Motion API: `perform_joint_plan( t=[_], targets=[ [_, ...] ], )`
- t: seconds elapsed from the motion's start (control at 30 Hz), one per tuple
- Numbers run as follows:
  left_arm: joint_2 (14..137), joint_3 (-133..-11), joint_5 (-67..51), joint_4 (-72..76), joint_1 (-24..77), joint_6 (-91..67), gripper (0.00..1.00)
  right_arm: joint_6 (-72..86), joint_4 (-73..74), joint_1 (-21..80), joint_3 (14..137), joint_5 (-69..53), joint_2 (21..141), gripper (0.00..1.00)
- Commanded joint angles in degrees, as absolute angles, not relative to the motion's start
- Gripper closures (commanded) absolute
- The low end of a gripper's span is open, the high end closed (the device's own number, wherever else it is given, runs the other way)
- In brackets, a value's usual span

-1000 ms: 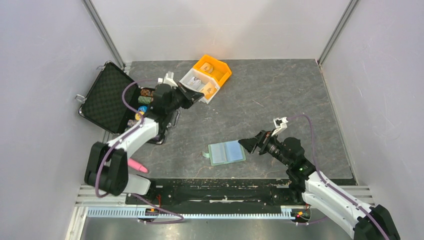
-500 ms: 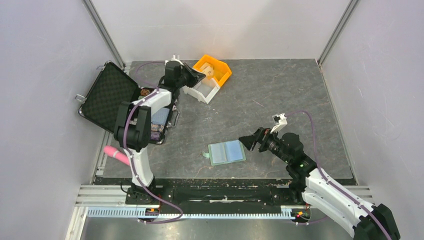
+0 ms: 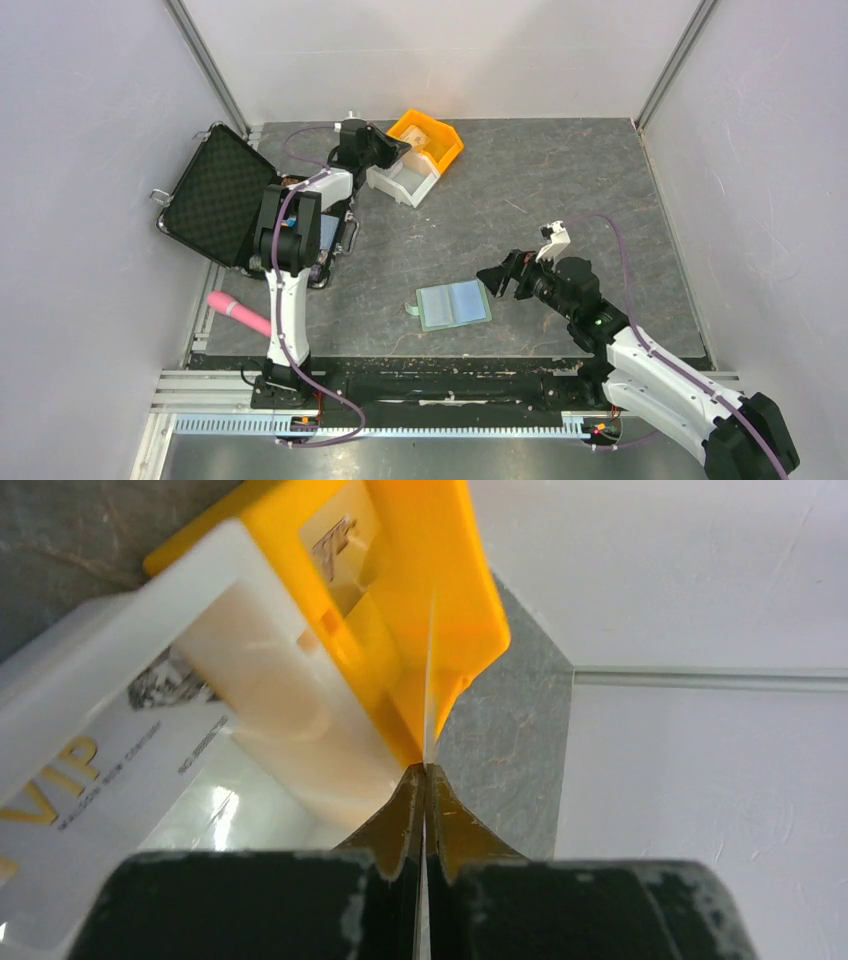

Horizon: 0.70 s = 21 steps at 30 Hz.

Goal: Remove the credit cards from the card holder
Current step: Place the credit card in the storage box.

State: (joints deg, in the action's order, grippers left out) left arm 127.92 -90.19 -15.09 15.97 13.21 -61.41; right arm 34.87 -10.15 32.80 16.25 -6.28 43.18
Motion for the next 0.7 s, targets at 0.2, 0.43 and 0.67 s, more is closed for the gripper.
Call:
perform_joint_plan(
  t=[0.2,0.43,0.67],
  targets=[
    [132.4,-97.7,-13.0,18.7,12.2,-64.5,0.98,32.3,-10.7,33.0,20.9,-4.4,46.1,0.02],
    [135.1,-100.1,-11.9,18.8,12.2,-65.9,0.98,31.9,-10.4,33.0,21.5,-3.7,46.8,0.02],
    [136.5,-101.8,-10.6,18.6,12.2,-65.9,0.98,31.2,-10.0,33.0,22.1,-3.0,47.3,0.02]
  ],
)
